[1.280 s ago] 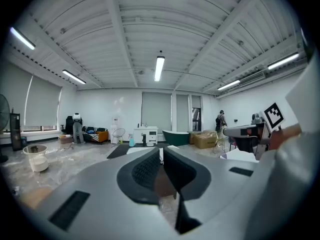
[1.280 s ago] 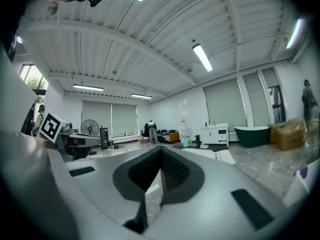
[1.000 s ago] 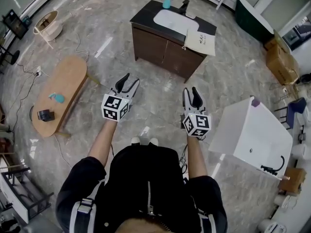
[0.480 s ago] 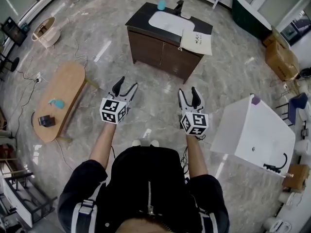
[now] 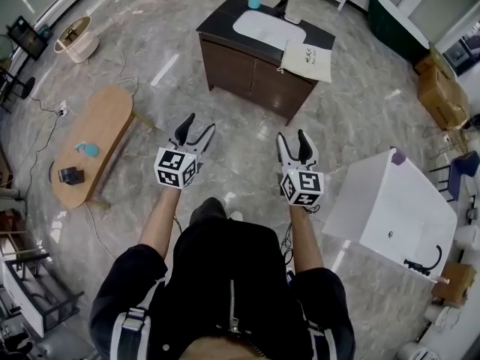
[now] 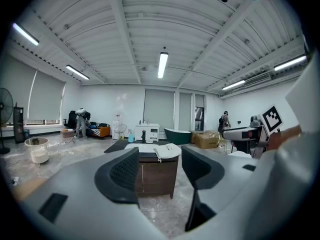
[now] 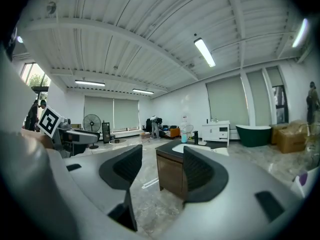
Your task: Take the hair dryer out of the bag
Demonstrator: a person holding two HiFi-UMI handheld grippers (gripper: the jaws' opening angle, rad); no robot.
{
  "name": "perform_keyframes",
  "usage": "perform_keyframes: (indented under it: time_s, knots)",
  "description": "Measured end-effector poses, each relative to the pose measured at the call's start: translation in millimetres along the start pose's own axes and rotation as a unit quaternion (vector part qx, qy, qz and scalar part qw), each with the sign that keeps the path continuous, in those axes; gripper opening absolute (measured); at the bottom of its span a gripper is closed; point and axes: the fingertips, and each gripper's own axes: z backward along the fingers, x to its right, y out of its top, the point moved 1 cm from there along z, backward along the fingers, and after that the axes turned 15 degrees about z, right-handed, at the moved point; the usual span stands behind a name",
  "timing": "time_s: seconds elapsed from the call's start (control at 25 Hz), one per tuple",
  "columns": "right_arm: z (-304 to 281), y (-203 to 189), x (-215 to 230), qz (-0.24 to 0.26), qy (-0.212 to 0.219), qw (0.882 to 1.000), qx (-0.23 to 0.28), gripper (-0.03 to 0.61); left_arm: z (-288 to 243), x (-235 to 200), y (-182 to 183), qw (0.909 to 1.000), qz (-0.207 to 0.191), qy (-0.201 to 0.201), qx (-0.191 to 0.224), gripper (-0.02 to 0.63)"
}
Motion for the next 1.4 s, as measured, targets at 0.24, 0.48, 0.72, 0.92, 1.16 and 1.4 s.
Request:
perform_keyframes:
  time_s: [0.24,0.48,0.72,0.92,1.16,1.4]
  knots:
    - [-14.7,-4.8,8.3,0.000,0.007,1.000,-0.004,0.253,-15.6,-2.5,-1.9,1.0000,0.003,0.002,-0.004,0.270]
    - [-51.4,-3.5,19.3,0.001,0.010,1.000,-0.006,0.253,-51.2,-19.7,6.6,1.0000,0.003,-0.001,0.000,0.270]
    - [-114.3,-6.1,38.7,0.001,0.005,1.000,-0.015,0.253,-114.7,-50.0,17.8,0.9998,-0.005,-0.016,-0.013,0.270]
    - [-175.2,-8.2,52.9,-0.005,-0.006,0.999,-0.033,0.253,-173.1,-86.6,34.8,0.9991,-0.005,-0.035,-0.022,0.270]
    - [-253.1,7.1,68.3,-0.003,-0.021,0.999,-0.035,0.253,-240.8,-133.0,64.3,0.9975,-0.017,-0.065,-0.023,0.270]
    - [-303.1,12.1,73.5,-0.006,-0.037,0.999,-0.038,0.253,-285.3,-169.3,78.5,0.9960,-0.010,-0.084,-0.030,0.270]
